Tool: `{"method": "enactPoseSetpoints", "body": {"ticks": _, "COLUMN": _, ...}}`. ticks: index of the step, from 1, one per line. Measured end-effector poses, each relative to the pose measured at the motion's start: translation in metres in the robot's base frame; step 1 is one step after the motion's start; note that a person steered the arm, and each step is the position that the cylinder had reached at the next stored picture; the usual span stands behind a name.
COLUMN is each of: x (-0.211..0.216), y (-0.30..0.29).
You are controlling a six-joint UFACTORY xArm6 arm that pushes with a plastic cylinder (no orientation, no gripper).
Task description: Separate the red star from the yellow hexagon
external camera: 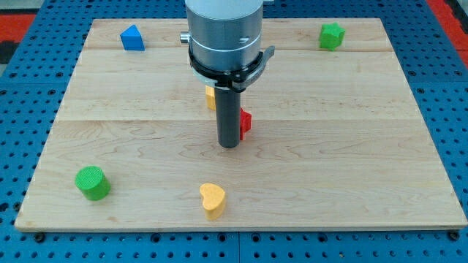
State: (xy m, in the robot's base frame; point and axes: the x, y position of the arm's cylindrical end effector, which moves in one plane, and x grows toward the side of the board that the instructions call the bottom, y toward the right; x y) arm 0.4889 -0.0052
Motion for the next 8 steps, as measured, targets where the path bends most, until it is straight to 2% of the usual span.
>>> {"method": "enactPoseSetpoints", "body": {"ticks": 1, "x": -0.002, "y": 0.023}}
{"method": "enactPoseSetpoints", "body": {"ticks": 2, "x": -0.033, "y": 0.026}}
{"method": "enactPoseSetpoints", "body": {"ticks": 3, "x": -0.04, "y": 0.03}}
{"method": "enactPoseSetpoints", "body": {"ticks": 4, "x": -0.07, "y": 0.063}}
{"method": "enactPoseSetpoints", "body": {"ticks": 5, "x": -0.072, "y": -0.029}}
{"method": "enactPoseSetpoints", "body": {"ticks": 6, "x": -0.046, "y": -0.039}}
{"method": "enactPoseSetpoints", "body": {"ticks": 7, "x": -0.024, "y": -0.003}}
{"method": "enactPoseSetpoints", "body": {"ticks": 8, "x": 0.025, "y": -0.001}}
